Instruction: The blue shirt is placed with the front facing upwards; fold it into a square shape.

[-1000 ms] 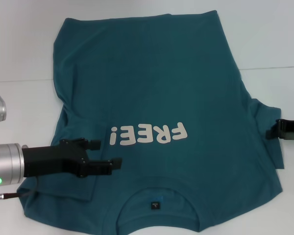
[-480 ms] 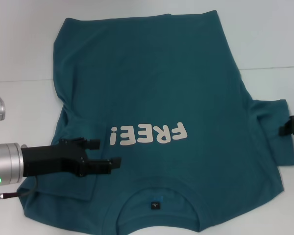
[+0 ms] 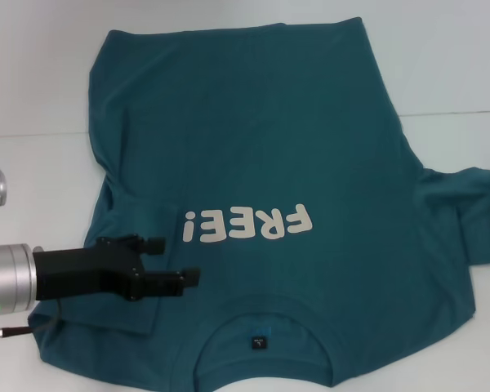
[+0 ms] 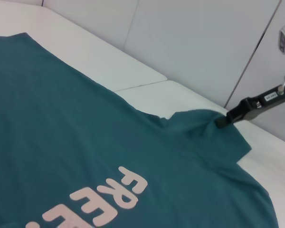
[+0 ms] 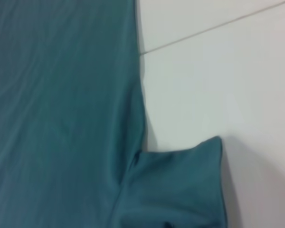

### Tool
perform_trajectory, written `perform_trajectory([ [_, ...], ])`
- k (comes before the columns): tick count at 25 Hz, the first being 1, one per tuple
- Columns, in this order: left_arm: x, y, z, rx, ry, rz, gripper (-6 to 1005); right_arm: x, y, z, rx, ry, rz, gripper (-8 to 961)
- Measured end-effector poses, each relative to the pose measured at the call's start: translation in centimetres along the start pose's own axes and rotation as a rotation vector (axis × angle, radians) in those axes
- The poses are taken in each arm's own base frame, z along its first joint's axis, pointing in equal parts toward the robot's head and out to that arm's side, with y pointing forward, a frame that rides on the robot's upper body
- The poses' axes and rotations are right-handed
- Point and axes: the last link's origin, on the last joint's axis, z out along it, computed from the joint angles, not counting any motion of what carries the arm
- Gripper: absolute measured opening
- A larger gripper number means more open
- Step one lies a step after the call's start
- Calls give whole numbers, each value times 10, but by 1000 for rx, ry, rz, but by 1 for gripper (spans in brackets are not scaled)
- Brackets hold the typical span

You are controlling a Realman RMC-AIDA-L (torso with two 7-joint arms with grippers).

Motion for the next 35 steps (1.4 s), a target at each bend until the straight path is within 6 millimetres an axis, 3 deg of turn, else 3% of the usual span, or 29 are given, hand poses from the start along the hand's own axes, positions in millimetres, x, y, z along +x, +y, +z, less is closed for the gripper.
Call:
perform_trajectory([
  [12, -4, 1, 1, -2, -24, 4, 920, -19, 0, -11, 7, -22, -20, 21],
  [28, -3, 1, 2, -3, -51, 21, 917, -58, 46, -19, -6, -20, -140, 21],
  [35, -3, 1, 2, -4, -51, 24, 915, -59, 86, -8, -52, 48, -215, 22],
])
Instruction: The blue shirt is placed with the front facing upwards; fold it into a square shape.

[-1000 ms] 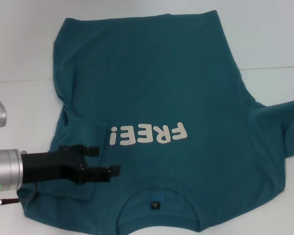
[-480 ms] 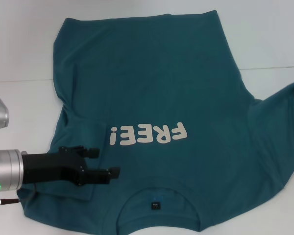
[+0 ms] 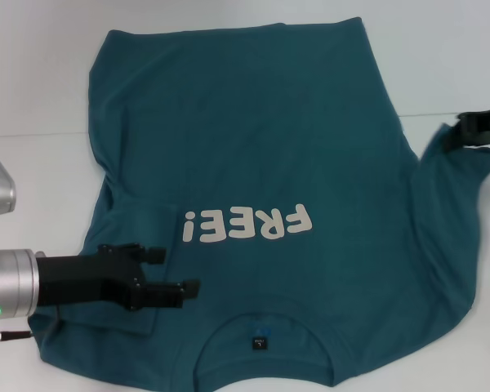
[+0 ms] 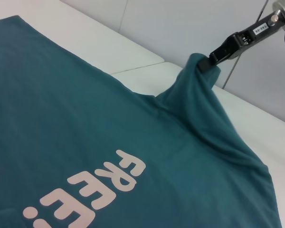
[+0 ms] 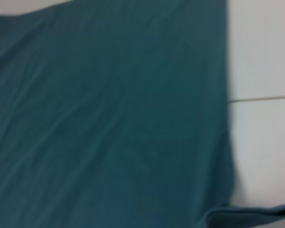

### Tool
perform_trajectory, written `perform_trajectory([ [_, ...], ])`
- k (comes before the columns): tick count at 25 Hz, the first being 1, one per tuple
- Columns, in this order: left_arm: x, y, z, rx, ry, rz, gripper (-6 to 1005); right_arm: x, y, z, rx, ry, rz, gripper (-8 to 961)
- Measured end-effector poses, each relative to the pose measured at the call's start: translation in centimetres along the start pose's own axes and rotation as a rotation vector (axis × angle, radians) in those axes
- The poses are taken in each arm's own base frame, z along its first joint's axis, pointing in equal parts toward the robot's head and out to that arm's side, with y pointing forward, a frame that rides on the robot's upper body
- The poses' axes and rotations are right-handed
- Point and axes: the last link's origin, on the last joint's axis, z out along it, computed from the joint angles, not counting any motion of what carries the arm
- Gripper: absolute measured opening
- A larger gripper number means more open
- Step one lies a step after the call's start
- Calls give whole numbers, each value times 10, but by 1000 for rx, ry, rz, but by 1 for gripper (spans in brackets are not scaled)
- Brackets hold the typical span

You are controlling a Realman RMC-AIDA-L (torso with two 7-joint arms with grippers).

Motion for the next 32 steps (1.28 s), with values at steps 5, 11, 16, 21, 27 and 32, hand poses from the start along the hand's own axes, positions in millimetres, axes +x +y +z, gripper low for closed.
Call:
perform_trajectory([
  [5, 2, -1, -1, 3, 0, 9, 914, -9, 42, 15, -4, 73, -90, 21],
  [11, 4, -3, -2, 7, 2, 17, 913, -14, 100, 38, -26, 141, -181, 76],
  [16, 5, -4, -4, 11, 3, 20, 912, -10, 126, 47, -60, 173, -222, 121],
  [21, 5, -4, -4, 12, 3, 22, 911, -7, 127, 46, -82, 184, -210, 167],
  [27, 6, -5, -5, 15, 4, 20, 910, -1, 84, 39, -23, 158, -129, 561],
  [32, 6, -5, -5, 15, 5, 17, 908, 14, 58, 36, -14, 158, -48, 709],
])
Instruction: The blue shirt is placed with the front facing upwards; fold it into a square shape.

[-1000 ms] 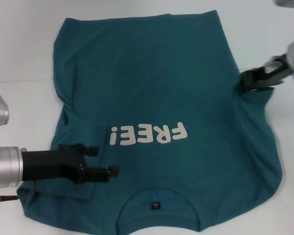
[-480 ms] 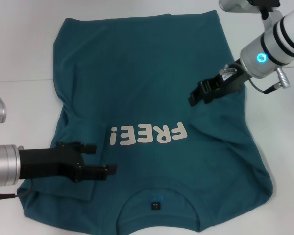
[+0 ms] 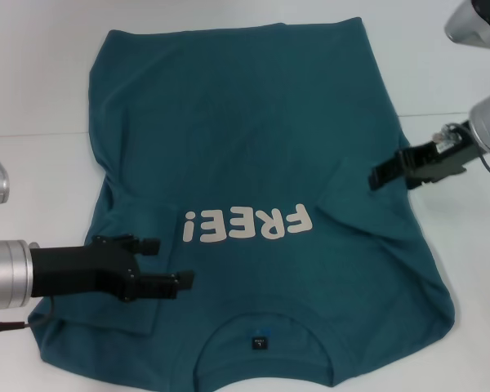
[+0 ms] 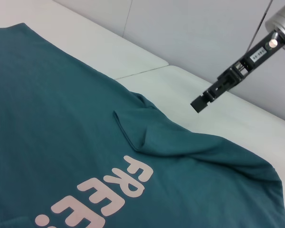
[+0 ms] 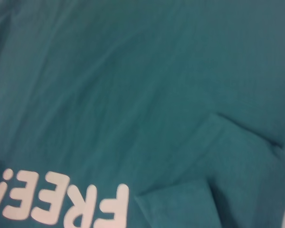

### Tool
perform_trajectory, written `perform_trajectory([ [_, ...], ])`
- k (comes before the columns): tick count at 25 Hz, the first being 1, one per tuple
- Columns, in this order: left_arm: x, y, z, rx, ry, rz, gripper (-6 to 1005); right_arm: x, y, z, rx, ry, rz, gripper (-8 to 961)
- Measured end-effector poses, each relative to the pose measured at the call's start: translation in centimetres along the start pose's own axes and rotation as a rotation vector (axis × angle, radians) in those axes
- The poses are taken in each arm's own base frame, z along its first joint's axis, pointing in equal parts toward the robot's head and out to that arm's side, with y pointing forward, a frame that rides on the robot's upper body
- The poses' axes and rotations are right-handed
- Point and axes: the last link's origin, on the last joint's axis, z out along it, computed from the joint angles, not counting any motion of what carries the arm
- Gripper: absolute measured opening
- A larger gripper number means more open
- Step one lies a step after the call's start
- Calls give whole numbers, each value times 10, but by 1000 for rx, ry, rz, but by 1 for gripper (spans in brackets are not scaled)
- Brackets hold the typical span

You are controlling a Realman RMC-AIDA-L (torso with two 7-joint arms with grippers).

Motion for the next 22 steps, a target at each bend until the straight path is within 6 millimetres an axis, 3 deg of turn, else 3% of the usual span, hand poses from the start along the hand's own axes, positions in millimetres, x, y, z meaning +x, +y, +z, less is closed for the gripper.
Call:
perform_trajectory([
  [11, 1, 1, -1, -3, 6, 1, 906, 22, -3, 21, -6, 12, 24, 740],
  [22, 1, 2, -3, -10, 13, -5, 904, 28, -8, 26, -1, 20, 43, 741],
])
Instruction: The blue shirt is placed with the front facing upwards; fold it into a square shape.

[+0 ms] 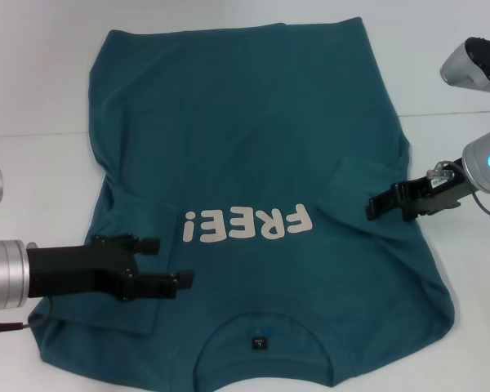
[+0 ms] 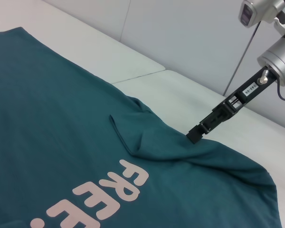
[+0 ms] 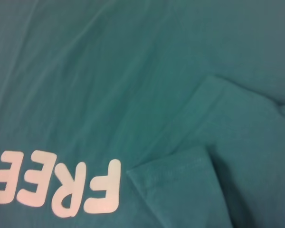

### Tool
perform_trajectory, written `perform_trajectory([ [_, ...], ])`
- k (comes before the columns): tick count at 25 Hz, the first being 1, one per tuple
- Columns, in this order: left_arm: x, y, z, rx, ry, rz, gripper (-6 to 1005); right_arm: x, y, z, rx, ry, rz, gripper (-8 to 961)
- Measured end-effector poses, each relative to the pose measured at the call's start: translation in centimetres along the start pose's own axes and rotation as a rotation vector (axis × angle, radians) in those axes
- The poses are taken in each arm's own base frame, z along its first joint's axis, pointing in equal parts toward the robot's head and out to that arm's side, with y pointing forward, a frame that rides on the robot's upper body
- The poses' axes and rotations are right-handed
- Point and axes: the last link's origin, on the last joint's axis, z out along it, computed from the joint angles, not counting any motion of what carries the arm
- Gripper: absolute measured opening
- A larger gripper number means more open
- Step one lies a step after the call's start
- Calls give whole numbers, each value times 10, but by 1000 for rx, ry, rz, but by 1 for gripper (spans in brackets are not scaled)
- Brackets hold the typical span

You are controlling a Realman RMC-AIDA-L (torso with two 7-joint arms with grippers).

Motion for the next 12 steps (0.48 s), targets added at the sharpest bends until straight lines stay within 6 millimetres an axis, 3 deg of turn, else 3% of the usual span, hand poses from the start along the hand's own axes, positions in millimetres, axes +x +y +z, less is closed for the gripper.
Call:
perform_trajectory([
  [5, 0, 0, 0, 1, -2, 1, 903, 1, 2, 4, -8, -11, 8, 741],
  [12, 1, -1, -1, 3, 5, 1, 901, 4, 26, 15, -89, -8, -5, 742],
])
